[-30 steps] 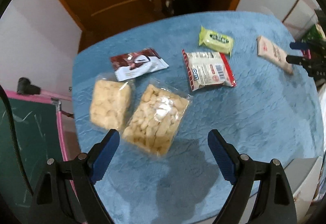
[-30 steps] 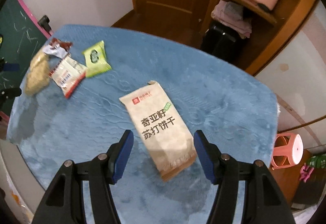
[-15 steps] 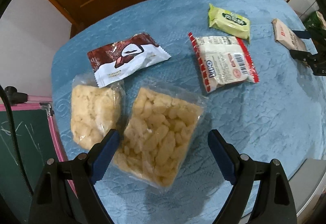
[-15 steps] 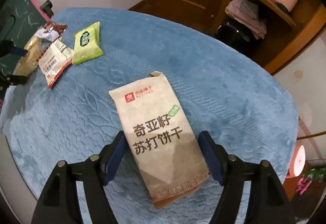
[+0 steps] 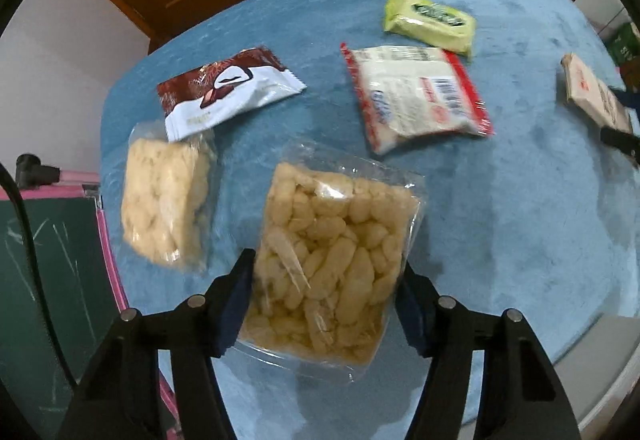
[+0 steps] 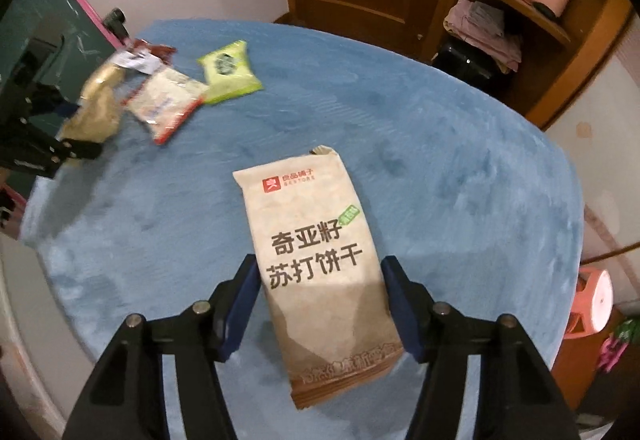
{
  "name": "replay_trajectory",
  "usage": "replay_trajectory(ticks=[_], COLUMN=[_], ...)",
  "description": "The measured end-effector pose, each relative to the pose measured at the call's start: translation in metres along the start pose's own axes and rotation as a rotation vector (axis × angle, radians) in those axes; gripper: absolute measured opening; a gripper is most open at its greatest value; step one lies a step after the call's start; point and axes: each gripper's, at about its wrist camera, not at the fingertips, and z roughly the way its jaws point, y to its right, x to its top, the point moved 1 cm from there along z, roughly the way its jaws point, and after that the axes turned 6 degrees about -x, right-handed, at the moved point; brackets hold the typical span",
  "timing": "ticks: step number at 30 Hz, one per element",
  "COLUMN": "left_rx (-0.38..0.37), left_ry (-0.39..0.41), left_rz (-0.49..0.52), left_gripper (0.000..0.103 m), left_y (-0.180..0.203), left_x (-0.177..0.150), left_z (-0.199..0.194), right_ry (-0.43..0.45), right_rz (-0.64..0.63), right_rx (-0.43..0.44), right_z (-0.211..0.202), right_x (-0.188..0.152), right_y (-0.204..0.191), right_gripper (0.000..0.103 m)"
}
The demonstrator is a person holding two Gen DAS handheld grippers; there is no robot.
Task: Organize snacks
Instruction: 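Grasp the crispy-cake pack with left gripper while right grasps brown cracker pack, then carry both held packs over the white tray and release them inside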
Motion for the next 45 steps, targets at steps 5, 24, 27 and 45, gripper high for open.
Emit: replay_trajectory(ticks=[5,24,27,45], left_rx=[-0.027,-0.095,-0.072,-0.007], left_ry=[0.076,0.437,0.475,0.431], left_rz=[-0.035,-0.195,-0.205,-0.256], left_gripper=[0.063,0.063,0.063,0.063], left_y=[0.015,0.084,0.086,0.099], left_x=[-0.025,-0.215,-0.241,-0.292], left_z=[-0.045,-0.297,-0.312,-0.277], right_ry=[0.068,0.412,0.432,0.388], right_rz=[0.071,0.259,0.263,0.273], right_rx=[0.043,0.063,0.077,0.053], right_z=[-0.047,-0.290,-0.308,-0.329], right_x=[-0.026,-0.087,-0.097,-0.150], right_y=[-0.016,-0.130,-0.147,-0.208], right_gripper=[0.061,0.061,0.061,0.062])
